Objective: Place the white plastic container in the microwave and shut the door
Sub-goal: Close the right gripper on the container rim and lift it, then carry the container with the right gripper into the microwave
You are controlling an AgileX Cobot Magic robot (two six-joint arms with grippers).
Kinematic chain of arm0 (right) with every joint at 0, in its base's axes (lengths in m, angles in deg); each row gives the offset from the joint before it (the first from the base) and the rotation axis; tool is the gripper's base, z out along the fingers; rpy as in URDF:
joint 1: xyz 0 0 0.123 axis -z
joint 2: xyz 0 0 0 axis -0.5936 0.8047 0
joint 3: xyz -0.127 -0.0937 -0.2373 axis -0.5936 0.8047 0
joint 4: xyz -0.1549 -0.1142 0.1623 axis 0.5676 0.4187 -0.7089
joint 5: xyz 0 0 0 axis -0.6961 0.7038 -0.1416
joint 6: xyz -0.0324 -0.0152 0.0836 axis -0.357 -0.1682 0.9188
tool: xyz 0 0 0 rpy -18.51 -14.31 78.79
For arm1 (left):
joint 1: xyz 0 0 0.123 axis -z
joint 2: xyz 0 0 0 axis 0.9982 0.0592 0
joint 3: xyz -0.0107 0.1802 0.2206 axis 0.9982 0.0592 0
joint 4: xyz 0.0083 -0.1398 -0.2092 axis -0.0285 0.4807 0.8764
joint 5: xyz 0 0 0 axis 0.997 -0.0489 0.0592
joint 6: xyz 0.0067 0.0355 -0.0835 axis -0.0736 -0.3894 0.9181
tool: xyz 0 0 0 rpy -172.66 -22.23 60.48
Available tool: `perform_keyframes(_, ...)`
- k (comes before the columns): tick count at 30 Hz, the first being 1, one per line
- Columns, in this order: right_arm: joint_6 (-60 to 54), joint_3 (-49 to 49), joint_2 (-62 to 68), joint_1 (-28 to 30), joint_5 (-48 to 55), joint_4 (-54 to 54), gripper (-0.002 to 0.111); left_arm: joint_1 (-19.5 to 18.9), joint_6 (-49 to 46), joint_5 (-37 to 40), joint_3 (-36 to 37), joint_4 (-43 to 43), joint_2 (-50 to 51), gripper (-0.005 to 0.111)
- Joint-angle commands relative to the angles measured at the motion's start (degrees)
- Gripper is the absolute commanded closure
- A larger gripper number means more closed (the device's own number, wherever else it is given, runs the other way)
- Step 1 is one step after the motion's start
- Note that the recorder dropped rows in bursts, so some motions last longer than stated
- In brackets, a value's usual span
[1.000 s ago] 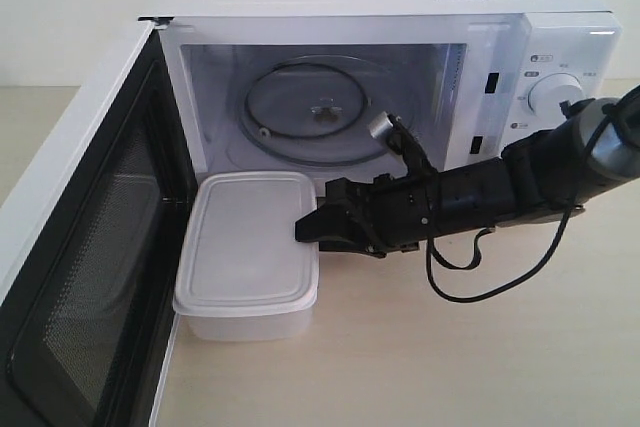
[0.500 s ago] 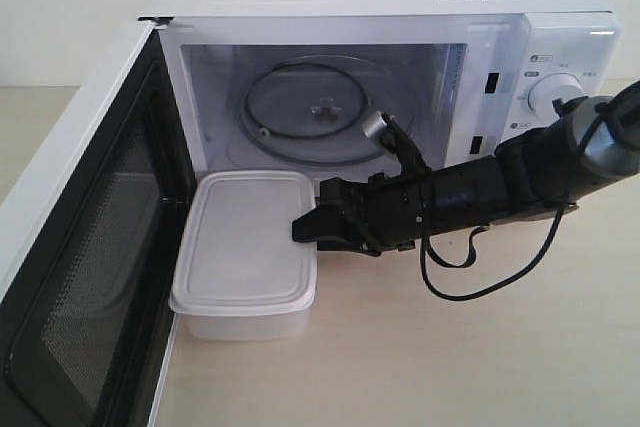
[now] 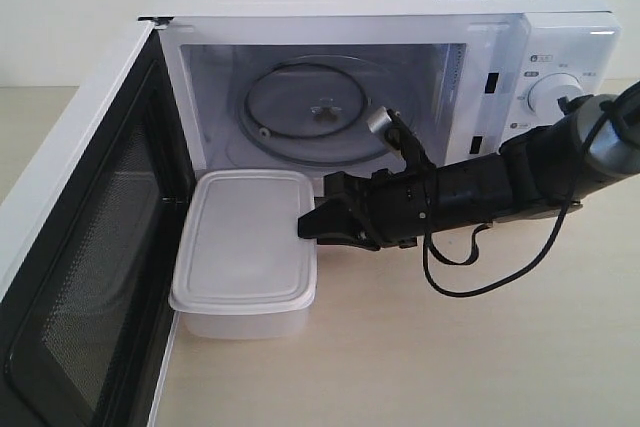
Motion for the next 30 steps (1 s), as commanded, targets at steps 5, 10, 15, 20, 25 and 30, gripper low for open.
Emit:
perform_keyframes(5,-0.4,3.2,-5.7,-0.7,-0.5,0.4,0.108,-0.3,0.0,-0.1,0.2,0.0,-0.1,0.102)
perform_keyframes(10,0.2,6.4,-10.4,-0.7,-1.2,0.4,0.108,-0.3,0.0,-0.1,0.2,0.0,-0.1,0.102)
perform_keyframes(15,0.4,10.3,-15.5,-0.7,-6.4,0.4,0.108,-0.3,0.0,-0.1,0.2,0.0,-0.1,0.102)
perform_keyframes(20,2.1,13.1,-20.0,-0.7,-7.3,0.4,0.108,-0.3,0.0,-0.1,0.2,0.0,-0.1,0.102)
perform_keyframes(25,5.5,16.4,-25.6,-0.7,-11.1,0.4,0.108,-0.3,0.0,-0.1,0.2,0.0,-0.1,0.102)
perform_keyframes(30,10.4,20.5,-32.9,-0.7,-15.2,0.4,0.108,-0.3,0.0,-0.1,0.2,0.0,-0.1,0.102)
